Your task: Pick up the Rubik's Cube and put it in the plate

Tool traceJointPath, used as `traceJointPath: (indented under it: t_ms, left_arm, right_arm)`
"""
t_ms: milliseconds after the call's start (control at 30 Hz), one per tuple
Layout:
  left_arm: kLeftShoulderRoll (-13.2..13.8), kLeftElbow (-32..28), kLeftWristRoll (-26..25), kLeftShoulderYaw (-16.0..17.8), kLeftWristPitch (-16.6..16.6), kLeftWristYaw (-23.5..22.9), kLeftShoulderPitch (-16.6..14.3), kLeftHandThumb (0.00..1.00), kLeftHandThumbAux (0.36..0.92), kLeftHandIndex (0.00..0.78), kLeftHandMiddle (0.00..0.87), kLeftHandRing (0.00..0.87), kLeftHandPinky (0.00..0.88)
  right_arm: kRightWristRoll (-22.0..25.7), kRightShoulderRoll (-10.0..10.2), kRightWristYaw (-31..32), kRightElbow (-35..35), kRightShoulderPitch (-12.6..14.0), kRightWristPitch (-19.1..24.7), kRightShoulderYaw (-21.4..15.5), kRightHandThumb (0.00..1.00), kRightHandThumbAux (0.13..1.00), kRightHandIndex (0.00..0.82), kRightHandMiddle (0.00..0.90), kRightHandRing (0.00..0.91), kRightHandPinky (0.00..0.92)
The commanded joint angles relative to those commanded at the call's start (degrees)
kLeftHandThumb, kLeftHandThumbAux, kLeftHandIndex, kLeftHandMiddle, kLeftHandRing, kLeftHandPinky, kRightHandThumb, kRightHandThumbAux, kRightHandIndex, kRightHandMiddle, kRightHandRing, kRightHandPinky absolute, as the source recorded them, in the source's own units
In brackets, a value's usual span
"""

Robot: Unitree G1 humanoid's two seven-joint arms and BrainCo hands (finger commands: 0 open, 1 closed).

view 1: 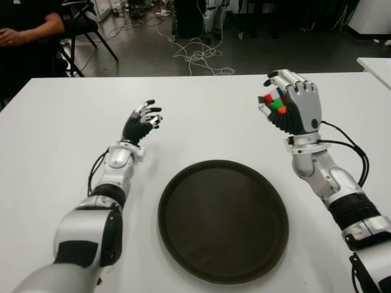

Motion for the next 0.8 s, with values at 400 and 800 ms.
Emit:
traceJointPath:
  t_ms: [400, 800]
  left_arm:
    - [-0.1, -0.2, 0.2, -0.2, -0.6, 0.0, 0.1, 0.264, 0.724, 0.163, 0.257, 0.286, 0.335]
    - [-0.2, -0.2, 0.3, -0.4, -0.4, 0.4, 0.1, 0.249, 0.721, 0.163, 0.256, 0.284, 0.323]
  right_arm:
    - [0.2, 6.9, 4.0, 0.6, 1.6, -2.8, 3.7, 0.694, 0.733, 0.424, 0.639, 0.658, 0.673]
    - [5.4, 8.3, 23.0, -6.9, 8.2, -7.8, 9.2, 0.695, 0.734, 0.419, 0.588, 0.620, 0.642]
